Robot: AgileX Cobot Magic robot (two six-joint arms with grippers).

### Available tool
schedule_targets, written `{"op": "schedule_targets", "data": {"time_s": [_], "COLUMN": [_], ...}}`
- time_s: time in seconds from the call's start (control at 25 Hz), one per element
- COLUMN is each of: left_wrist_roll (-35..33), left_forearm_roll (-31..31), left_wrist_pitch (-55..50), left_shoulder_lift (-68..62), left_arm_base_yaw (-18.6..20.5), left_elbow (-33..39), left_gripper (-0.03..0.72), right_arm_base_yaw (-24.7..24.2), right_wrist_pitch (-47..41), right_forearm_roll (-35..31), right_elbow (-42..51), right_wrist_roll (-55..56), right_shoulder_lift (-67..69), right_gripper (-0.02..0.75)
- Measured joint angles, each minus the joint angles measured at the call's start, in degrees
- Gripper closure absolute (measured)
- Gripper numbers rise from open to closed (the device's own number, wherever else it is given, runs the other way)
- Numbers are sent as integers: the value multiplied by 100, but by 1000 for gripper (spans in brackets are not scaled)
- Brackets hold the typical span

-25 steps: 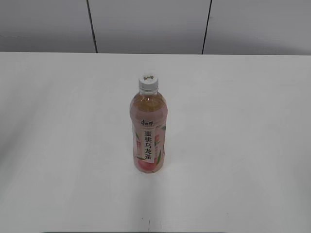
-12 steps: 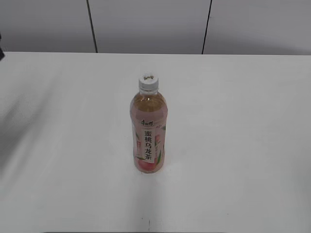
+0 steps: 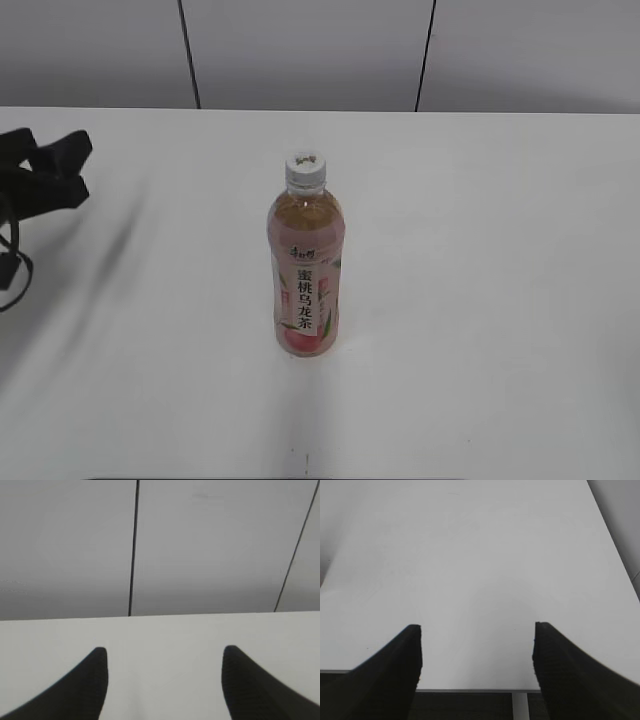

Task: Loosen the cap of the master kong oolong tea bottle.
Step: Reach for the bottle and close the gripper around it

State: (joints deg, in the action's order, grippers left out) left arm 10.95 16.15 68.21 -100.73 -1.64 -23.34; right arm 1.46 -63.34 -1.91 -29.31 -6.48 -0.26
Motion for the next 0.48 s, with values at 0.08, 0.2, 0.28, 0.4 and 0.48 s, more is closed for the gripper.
{"op": "schedule_targets", "data": {"time_s": [0.08, 0.2, 0.28, 0.4, 0.48], "left_wrist_roll": [0, 7, 13, 18, 18], "left_forearm_roll": [207, 321, 345, 602, 937], "left_wrist_pitch": [78, 77, 69, 65, 77], "left_shoulder_lift": [-328, -954, -1306, -1560, -1566], "left_arm_base_yaw": [0, 0, 0, 0, 0], "left_elbow": [0, -5, -16, -46, -50], "left_gripper": [244, 244, 244, 242, 221], "right_arm_base_yaw": [0, 0, 0, 0, 0], "right_wrist_pitch": [0, 0, 0, 0, 0], "right_forearm_roll": [0, 0, 0, 0, 0], "right_elbow": [0, 0, 0, 0, 0], "right_wrist_roll": [0, 0, 0, 0, 0], "right_shoulder_lift": [0, 0, 0, 0, 0], "right_gripper": [214, 214, 214, 214, 214]}}
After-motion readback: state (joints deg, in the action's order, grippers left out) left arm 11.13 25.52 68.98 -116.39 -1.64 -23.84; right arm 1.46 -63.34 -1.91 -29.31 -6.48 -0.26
